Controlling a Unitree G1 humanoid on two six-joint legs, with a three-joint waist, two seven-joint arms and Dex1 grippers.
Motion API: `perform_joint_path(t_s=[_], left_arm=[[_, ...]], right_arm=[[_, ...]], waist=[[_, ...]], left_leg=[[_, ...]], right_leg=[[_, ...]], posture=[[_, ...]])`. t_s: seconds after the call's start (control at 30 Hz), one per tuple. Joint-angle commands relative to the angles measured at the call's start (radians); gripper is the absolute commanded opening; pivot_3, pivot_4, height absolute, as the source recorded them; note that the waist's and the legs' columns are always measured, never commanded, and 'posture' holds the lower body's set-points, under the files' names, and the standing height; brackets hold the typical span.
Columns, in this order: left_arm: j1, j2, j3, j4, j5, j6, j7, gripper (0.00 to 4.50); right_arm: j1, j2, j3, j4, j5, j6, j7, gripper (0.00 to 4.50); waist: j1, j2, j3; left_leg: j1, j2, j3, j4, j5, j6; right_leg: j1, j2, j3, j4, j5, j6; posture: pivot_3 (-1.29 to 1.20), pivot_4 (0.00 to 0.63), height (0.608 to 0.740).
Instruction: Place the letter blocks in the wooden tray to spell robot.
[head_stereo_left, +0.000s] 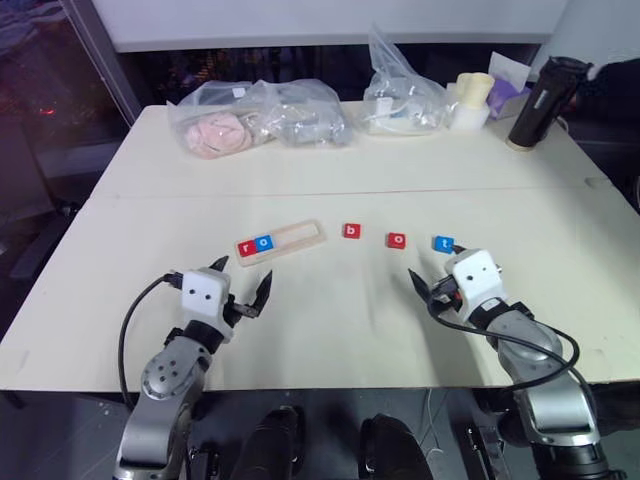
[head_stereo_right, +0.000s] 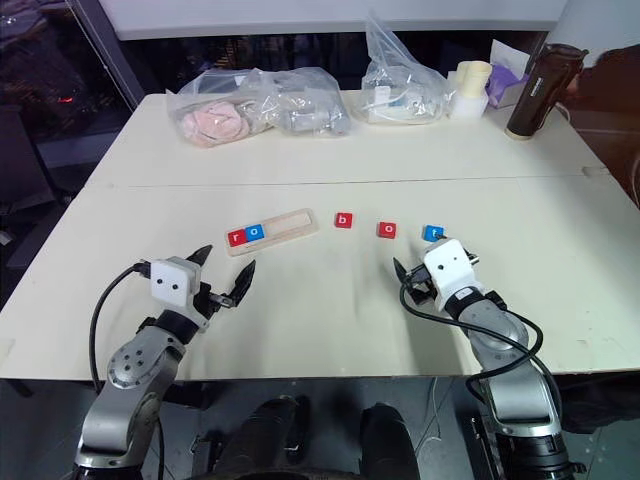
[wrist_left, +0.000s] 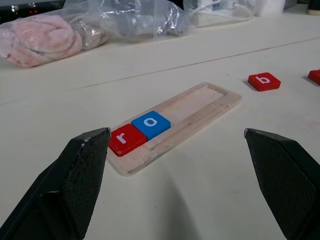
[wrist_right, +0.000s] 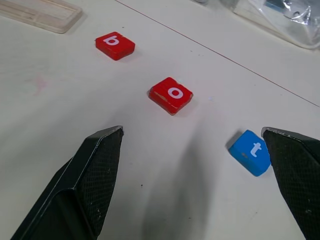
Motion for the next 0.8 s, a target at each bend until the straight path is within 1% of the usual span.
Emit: perform_joint_path(t_s=[0.03, 0.17, 0.3, 0.53, 0.7, 0.8], left_arm=[[-0.002, 0.015, 0.013, -0.028, 0.009, -0.029, -0.004, 4.50], [0.000, 0.012, 0.021, -0.009, -0.033, -0.041, -0.030, 4.50], [0.006, 0.018, 0.035, 0.036, -0.041, -0.082, -0.050, 4.50], [0.022, 0.012, 0.018, 0.078, -0.029, -0.144, -0.070, 4.50], [0.015, 0.027, 0.015, 0.112, -0.061, -0.147, -0.123, 4.50], [0.012, 0.045, 0.024, 0.126, -0.075, -0.151, -0.153, 4.50]], right_arm=[[-0.009, -0.009, -0.001, -0.031, 0.009, -0.023, 0.006, 4.47], [-0.011, -0.009, -0.001, -0.026, 0.010, -0.026, 0.008, 4.47], [-0.014, -0.012, 0.007, -0.016, 0.006, -0.037, 0.014, 4.47], [-0.022, -0.013, 0.012, -0.010, 0.006, -0.039, 0.020, 4.47], [-0.031, -0.019, 0.019, -0.008, 0.009, -0.032, 0.031, 4.47], [-0.033, -0.032, 0.023, -0.030, 0.030, -0.009, 0.063, 4.47]], waist=[[0.000, 0.000, 0.000], [0.000, 0.000, 0.000], [0.000, 0.000, 0.000], [0.000, 0.000, 0.000], [0.000, 0.000, 0.000], [0.000, 0.000, 0.000]], left_leg=[[0.000, 0.000, 0.000, 0.000, 0.000, 0.000], [0.000, 0.000, 0.000, 0.000, 0.000, 0.000], [0.000, 0.000, 0.000, 0.000, 0.000, 0.000], [0.000, 0.000, 0.000, 0.000, 0.000, 0.000], [0.000, 0.000, 0.000, 0.000, 0.000, 0.000], [0.000, 0.000, 0.000, 0.000, 0.000, 0.000]], right_leg=[[0.000, 0.000, 0.000, 0.000, 0.000, 0.000], [0.000, 0.000, 0.000, 0.000, 0.000, 0.000], [0.000, 0.000, 0.000, 0.000, 0.000, 0.000], [0.000, 0.000, 0.000, 0.000, 0.000, 0.000], [0.000, 0.000, 0.000, 0.000, 0.000, 0.000], [0.000, 0.000, 0.000, 0.000, 0.000, 0.000]], posture=[[0.00, 0.150, 0.725], [0.00, 0.150, 0.725], [0.00, 0.150, 0.725], [0.00, 0.150, 0.725], [0.00, 0.150, 0.725], [0.00, 0.150, 0.725]])
